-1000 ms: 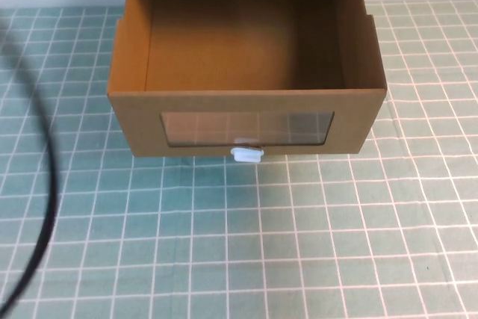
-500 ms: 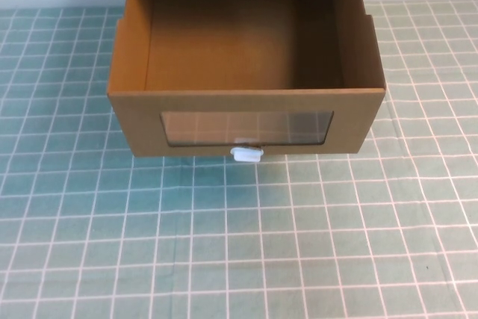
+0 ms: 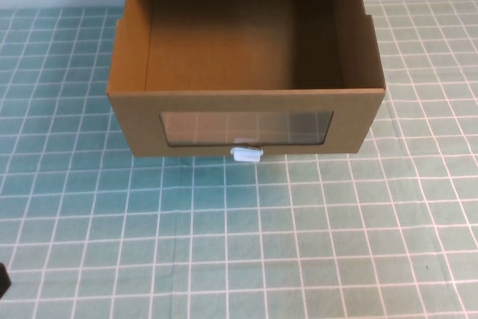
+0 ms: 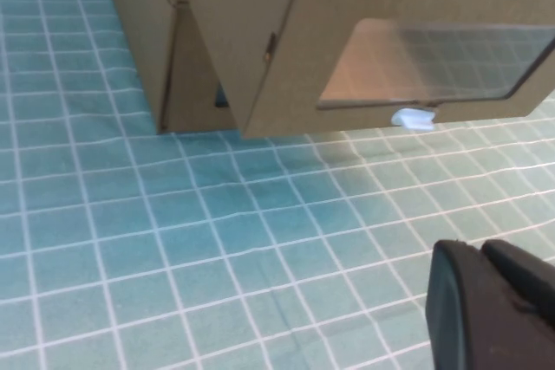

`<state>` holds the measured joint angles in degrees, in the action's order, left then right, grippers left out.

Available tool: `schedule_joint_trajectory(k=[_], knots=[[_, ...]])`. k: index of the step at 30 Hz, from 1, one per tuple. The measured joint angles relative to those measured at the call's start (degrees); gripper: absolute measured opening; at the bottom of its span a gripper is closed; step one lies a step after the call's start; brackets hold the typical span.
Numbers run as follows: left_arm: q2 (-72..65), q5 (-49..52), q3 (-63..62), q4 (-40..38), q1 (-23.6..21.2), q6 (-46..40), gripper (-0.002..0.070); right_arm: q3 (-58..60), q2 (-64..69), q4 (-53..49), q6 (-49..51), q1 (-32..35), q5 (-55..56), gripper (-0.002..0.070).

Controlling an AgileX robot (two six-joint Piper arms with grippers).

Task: Open the shoe box
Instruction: 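Pull the top drawer of the cardboard box fully open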

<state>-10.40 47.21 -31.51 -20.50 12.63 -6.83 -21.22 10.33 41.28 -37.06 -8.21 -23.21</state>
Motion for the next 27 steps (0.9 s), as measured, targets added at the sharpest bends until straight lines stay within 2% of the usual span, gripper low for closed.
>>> schedule_joint_trajectory(k=[21, 23, 27], knots=[[0.0, -0.1, 0.3, -1.5, 0.0, 0.0, -0.0005, 0.2, -0.5, 0.1, 0.0, 0.0, 0.1, -0.0013], [0.0, -0.6, 0.3, 0.6, 0.0, -0.1, -0.0005, 0.2, -0.5, 0.2, 0.0, 0.0, 0.1, -0.0013], [0.0, -2.0, 0.3, 10.4, -0.1, -1.2, -0.0005, 0.2, -0.5, 0.2, 0.0, 0.0, 0.1, -0.0013]])
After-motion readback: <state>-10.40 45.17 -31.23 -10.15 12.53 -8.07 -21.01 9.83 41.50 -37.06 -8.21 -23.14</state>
